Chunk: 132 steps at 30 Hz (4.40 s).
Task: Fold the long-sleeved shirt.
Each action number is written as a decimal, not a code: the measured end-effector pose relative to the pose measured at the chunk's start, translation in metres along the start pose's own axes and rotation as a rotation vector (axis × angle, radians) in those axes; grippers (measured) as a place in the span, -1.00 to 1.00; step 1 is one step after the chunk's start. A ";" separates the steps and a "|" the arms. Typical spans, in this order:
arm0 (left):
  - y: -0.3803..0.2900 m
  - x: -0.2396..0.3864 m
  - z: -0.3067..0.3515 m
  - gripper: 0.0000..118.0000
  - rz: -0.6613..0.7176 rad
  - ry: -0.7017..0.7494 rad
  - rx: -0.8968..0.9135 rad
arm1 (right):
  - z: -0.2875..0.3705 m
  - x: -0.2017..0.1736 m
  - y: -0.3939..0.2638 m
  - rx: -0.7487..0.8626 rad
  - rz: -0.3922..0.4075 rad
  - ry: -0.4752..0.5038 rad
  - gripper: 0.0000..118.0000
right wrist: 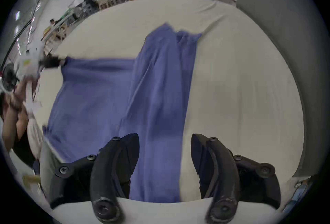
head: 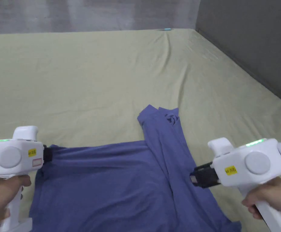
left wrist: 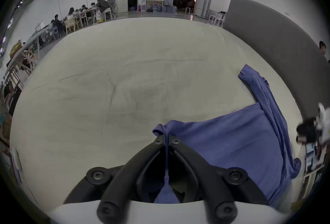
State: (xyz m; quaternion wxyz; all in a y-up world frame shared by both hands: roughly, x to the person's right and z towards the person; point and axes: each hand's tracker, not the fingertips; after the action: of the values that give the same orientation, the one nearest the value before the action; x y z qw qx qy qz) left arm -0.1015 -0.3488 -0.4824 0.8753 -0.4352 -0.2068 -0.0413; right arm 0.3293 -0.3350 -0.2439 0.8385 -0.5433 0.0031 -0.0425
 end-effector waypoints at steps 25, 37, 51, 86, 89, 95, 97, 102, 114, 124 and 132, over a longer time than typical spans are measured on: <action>0.175 -0.026 0.183 -1.00 -0.039 0.024 0.522 | 0.168 -0.022 0.158 0.513 0.222 -0.132 -0.84; 0.344 -0.067 0.265 -1.00 0.065 0.169 0.656 | 0.298 -0.023 0.426 0.802 0.057 -0.241 -0.84; 0.250 -0.071 0.109 -1.00 0.108 0.107 0.398 | 0.087 0.017 0.371 0.500 -0.077 -0.155 -0.84; -0.166 -0.076 0.136 0.98 0.192 0.026 0.040 | 0.021 -0.004 -0.076 0.084 -0.025 -0.073 0.57; -0.159 -0.077 0.158 0.94 0.186 0.003 0.124 | 0.053 -0.002 -0.070 0.208 0.000 -0.102 0.66; -0.146 -0.068 0.165 -1.00 0.154 0.027 0.144 | 0.076 -0.007 -0.066 0.292 -0.074 -0.131 -1.00; -0.151 -0.061 0.157 -1.00 0.155 0.017 0.143 | 0.072 -0.014 -0.068 0.246 -0.053 -0.097 -1.00; -0.156 -0.054 0.139 -1.00 0.165 -0.022 0.112 | 0.059 -0.017 -0.071 0.211 -0.060 -0.061 -1.00; -0.146 -0.047 0.123 -1.00 0.161 -0.019 0.092 | 0.023 -0.014 0.022 0.232 -0.016 -0.072 -1.00; -0.124 -0.043 0.144 -1.00 0.178 -0.067 0.148 | -0.113 0.003 0.222 0.227 -0.078 -0.097 0.28; -0.120 -0.050 0.143 -1.00 0.221 -0.060 0.168 | -0.174 0.005 0.233 0.111 -0.101 -0.183 -0.87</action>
State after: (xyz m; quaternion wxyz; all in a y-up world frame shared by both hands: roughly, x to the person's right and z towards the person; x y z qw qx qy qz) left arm -0.2235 -0.3166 -0.3361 0.9013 -0.3815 -0.1863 0.0857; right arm 0.3412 -0.3995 -0.5276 0.8609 -0.4969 -0.1031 -0.0350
